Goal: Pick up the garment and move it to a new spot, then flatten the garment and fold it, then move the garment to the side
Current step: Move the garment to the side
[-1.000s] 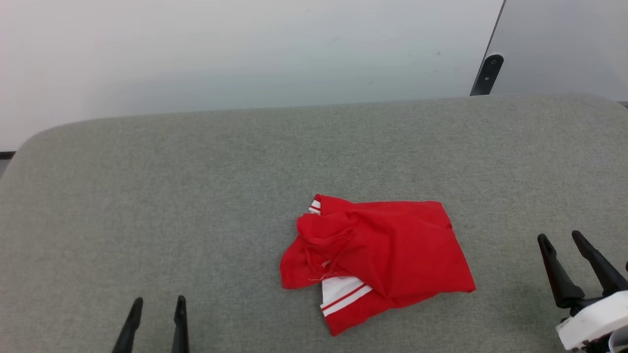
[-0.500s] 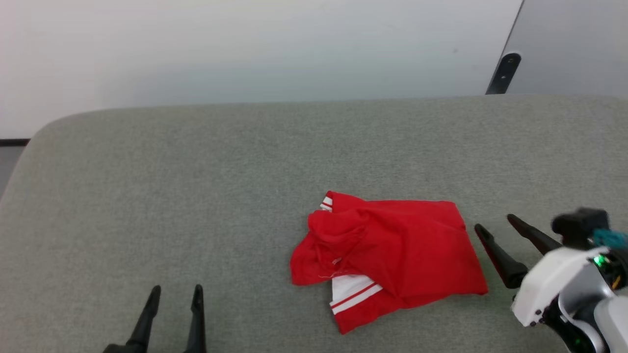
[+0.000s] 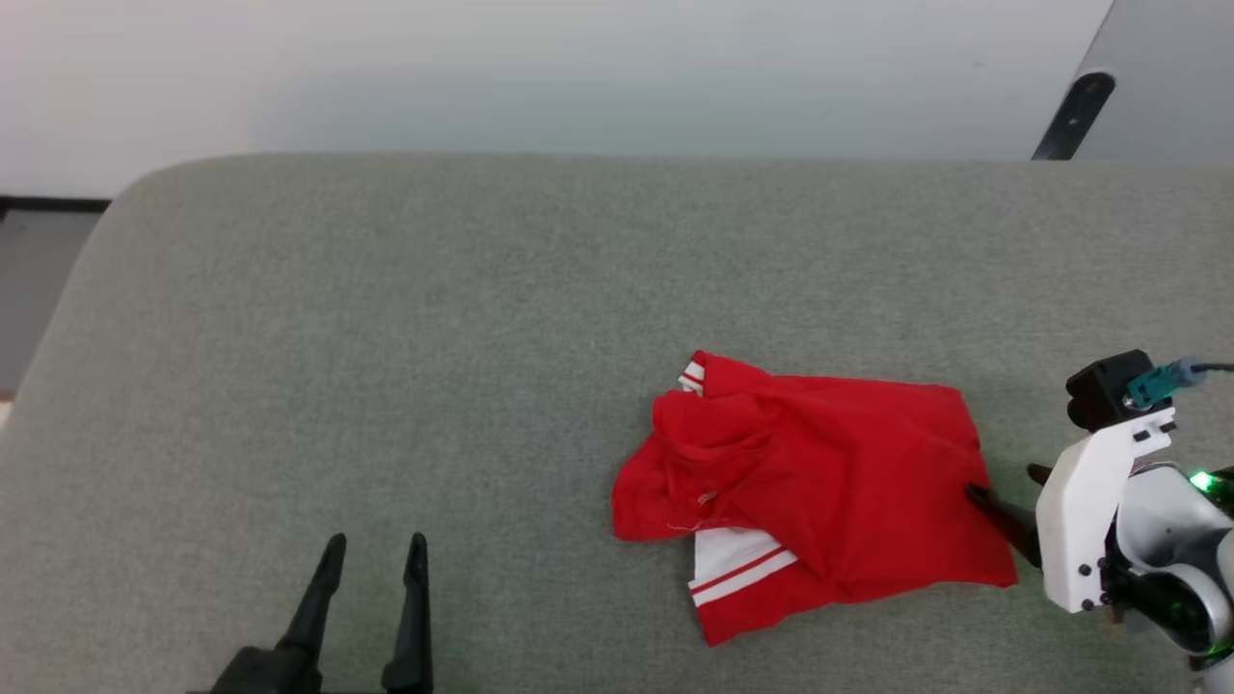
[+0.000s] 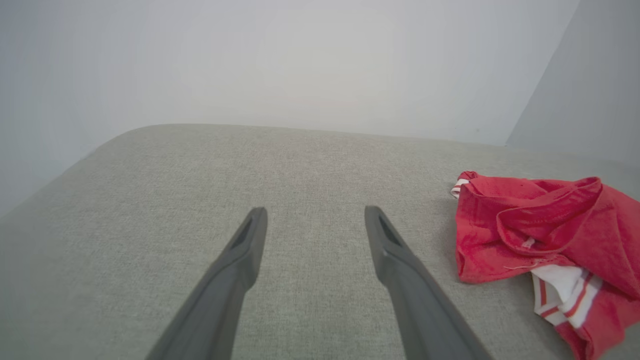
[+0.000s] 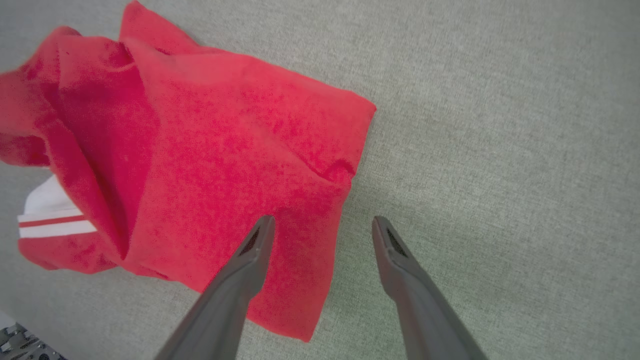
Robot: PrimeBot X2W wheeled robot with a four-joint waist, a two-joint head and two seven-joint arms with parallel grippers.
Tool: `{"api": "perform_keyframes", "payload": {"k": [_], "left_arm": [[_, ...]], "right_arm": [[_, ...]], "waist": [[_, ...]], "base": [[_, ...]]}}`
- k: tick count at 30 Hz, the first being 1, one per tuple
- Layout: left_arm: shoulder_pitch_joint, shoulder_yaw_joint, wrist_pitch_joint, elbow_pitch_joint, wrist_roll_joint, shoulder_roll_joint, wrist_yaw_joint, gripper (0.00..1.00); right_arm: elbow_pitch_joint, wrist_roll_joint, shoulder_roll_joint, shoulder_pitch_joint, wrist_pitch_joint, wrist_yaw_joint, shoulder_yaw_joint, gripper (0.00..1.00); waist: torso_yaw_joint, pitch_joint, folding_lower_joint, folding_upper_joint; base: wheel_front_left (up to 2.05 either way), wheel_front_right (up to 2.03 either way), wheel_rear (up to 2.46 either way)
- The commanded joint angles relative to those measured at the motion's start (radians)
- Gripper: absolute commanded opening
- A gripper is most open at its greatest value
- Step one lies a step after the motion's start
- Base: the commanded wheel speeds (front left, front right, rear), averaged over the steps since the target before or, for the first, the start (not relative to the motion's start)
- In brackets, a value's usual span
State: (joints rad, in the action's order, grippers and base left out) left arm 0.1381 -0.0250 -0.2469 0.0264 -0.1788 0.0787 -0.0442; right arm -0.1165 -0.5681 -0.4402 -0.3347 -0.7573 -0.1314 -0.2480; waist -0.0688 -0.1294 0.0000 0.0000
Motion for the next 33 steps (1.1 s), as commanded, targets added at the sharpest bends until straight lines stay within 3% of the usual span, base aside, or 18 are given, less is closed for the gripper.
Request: {"api": "perform_keyframes", "payload": {"k": [1,7,16,17,18,20,21,33], "left_arm": [[-0.013,-0.003,-0.007,-0.004,-0.009,-0.002,-0.003,1.0],[-0.054,-0.016,-0.014,-0.021,-0.011,-0.006,-0.01,1.0],[-0.118,-0.027,-0.017,-0.05,-0.007,-0.01,-0.02,1.0],[-0.124,-0.026,-0.017,-0.051,-0.007,-0.011,-0.022,1.0],[-0.129,-0.025,-0.017,-0.053,-0.006,-0.011,-0.023,1.0],[-0.14,-0.022,-0.017,-0.054,-0.009,-0.013,-0.027,1.0],[-0.146,-0.021,-0.017,-0.054,-0.013,-0.014,-0.026,1.0],[-0.166,0.003,-0.018,-0.069,-0.004,-0.017,-0.047,1.0]], "right_arm": [[0.005,0.003,0.002,-0.005,-0.029,0.002,0.015,1.0],[0.034,0.034,0.022,0.014,-0.167,0.002,0.063,1.0],[0.0,0.036,0.063,0.003,-0.221,0.002,0.089,1.0],[-0.003,0.035,0.065,0.003,-0.217,0.002,0.088,0.83],[-0.007,0.033,0.069,0.001,-0.213,0.002,0.087,0.58],[-0.015,0.03,0.073,-0.002,-0.203,0.002,0.085,0.28],[-0.018,0.026,0.075,-0.002,-0.197,0.002,0.084,0.02],[-0.047,-0.028,0.069,-0.021,-0.081,0.002,0.103,0.0]], "waist": [[-0.018,-0.024,0.0,0.0],[-0.041,-0.075,0.0,0.0],[-0.065,-0.134,0.0,0.0],[-0.067,-0.136,0.0,0.0],[-0.068,-0.138,0.0,0.0],[-0.07,-0.14,0.0,0.0],[-0.071,-0.14,0.0,0.0],[-0.021,-0.105,0.0,0.0]], "base": [[0.0,0.0,0.0],[0.0,0.0,0.0],[0.0,0.0,0.0],[0.0,0.0,0.0],[0.0,0.0,0.0],[0.0,0.0,0.0],[0.0,0.0,0.0],[0.0,0.0,0.0]]}}
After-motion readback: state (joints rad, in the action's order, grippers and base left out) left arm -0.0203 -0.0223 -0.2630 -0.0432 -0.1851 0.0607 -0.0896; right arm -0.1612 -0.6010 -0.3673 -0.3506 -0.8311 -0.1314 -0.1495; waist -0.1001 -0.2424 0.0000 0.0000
